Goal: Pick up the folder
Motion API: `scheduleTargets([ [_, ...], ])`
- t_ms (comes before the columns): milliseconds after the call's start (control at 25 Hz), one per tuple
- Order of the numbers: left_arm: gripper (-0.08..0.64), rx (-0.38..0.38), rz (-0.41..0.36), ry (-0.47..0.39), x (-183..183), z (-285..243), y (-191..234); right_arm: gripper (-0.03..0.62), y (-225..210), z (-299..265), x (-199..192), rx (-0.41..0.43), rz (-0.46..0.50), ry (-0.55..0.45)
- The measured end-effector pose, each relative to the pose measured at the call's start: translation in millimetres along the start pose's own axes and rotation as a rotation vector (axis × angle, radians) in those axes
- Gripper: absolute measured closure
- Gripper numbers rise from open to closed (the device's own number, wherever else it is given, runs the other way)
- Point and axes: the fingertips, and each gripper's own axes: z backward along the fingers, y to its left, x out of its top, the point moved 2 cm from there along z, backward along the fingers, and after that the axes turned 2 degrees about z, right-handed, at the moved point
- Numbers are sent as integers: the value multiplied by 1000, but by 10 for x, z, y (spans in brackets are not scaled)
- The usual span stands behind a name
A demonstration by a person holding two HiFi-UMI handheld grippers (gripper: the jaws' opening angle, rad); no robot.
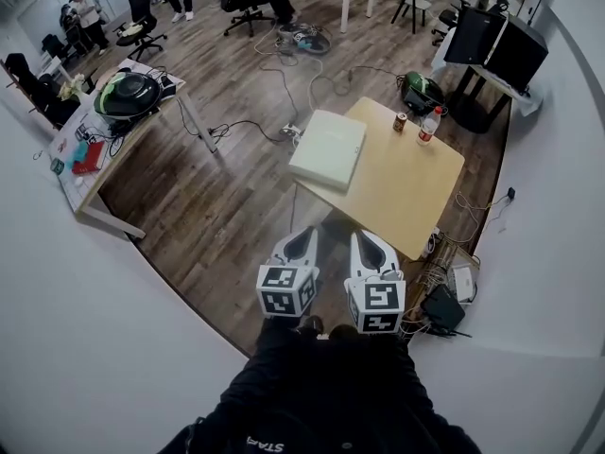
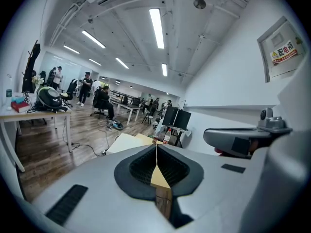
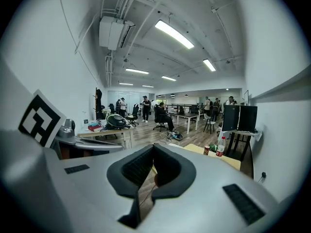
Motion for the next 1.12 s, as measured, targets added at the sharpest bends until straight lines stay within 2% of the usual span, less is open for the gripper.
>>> scheduleTargets([
  [200, 526, -1, 3, 16, -37, 25, 116, 569, 75, -61, -14, -3, -25, 0],
  [480, 526, 19, 32, 31, -87, -60, 282, 569, 135, -154, -103, 17, -9, 31],
  [800, 526, 21, 41, 68, -123, -561, 334, 569, -266, -559, -216, 4, -57, 67],
  [960, 526, 50, 28, 63, 76, -952, 475, 569, -454, -981, -75, 35, -57, 44],
  [1120, 526, 65, 1, 57, 370, -1480, 531, 569, -840, -1387, 98, 36, -64, 20],
])
